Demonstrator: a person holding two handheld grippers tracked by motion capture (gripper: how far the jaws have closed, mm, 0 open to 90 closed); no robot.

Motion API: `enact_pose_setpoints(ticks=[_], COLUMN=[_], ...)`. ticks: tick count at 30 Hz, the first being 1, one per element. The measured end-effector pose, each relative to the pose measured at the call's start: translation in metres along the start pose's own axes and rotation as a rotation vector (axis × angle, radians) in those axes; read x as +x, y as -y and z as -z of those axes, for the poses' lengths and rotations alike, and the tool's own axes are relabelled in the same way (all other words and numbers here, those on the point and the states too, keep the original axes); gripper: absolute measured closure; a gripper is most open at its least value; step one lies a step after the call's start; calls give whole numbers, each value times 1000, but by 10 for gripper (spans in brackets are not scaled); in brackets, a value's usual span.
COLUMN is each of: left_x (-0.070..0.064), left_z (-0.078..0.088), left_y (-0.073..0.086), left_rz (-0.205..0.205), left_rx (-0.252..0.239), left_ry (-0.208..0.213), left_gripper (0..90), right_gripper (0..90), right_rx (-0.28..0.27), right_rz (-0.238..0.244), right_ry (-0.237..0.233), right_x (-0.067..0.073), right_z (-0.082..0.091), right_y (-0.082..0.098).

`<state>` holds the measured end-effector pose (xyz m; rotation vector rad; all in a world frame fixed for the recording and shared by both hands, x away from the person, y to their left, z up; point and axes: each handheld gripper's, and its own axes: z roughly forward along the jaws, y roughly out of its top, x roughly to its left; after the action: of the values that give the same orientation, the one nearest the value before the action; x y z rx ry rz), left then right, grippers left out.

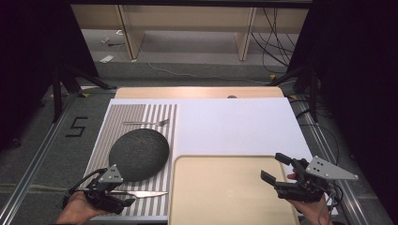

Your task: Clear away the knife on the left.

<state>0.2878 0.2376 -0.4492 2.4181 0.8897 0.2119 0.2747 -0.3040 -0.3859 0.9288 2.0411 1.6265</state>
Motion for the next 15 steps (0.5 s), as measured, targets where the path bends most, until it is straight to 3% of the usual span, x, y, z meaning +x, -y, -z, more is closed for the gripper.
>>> enact_pose_setpoints(ticks=[4, 10, 15], left_x=[6, 11, 15], left_z=[-7, -13, -18], left_y=[5, 2, -1], left_rz=[7, -21, -37], left_rx=[37, 127, 174], left_ry=[4, -7, -10], left_gripper=[245, 310, 340], right_gripper=[186, 186, 186], right_rx=[1, 0, 3], right_rz=[-2, -1, 0], right_ry=[1, -1, -2], right_x=[0, 0, 0], right_z=[0, 0, 0], right_y=[0, 0, 0])
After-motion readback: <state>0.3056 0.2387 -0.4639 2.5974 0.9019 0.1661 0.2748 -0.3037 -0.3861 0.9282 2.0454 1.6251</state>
